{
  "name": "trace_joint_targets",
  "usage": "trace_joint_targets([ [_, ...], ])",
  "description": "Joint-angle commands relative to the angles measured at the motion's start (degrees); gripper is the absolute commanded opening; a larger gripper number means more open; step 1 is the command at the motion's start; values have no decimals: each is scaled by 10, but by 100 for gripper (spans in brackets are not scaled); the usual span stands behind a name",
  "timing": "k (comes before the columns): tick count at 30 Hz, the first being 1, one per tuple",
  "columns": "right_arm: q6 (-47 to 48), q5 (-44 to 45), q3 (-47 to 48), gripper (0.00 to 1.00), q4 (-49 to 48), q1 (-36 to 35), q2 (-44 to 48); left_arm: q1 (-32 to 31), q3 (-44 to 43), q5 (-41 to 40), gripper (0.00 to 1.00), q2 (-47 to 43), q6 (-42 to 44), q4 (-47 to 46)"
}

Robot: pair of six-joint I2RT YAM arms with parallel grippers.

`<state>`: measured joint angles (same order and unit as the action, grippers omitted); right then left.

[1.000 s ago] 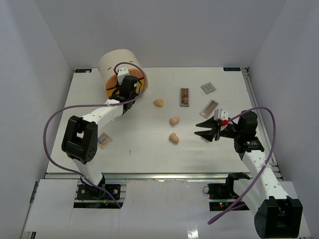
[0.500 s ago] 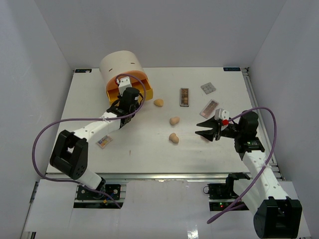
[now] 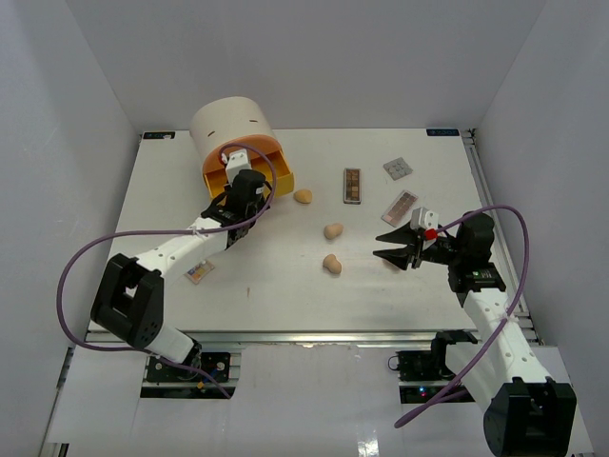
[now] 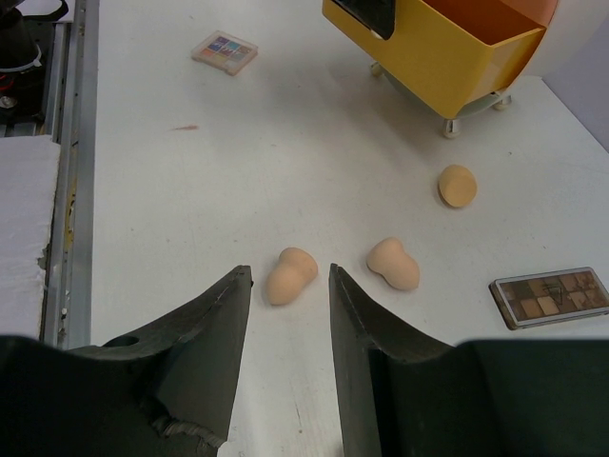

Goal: Organize the makeup

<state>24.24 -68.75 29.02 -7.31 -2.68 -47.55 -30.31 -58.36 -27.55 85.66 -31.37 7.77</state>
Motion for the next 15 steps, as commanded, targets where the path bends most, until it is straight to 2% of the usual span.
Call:
trace_joint_targets([
  [1,3,-2,3,45,-4,2,8,-16,10,53,30,-58,-13,-7],
  [5,2,0,3,47,-4,2,9,-16,23,71,57,-85,-5,-9],
  [9,2,3,2,52,-3,2,9,-16,37,118,73,-120,24,-24],
  [13,2,7,2,56,-3,3,10,-16,46,151,85,-162,46,-27],
  [15,2,9,3,57,-3,3,10,-16,55,172,87,-177,59,-26],
])
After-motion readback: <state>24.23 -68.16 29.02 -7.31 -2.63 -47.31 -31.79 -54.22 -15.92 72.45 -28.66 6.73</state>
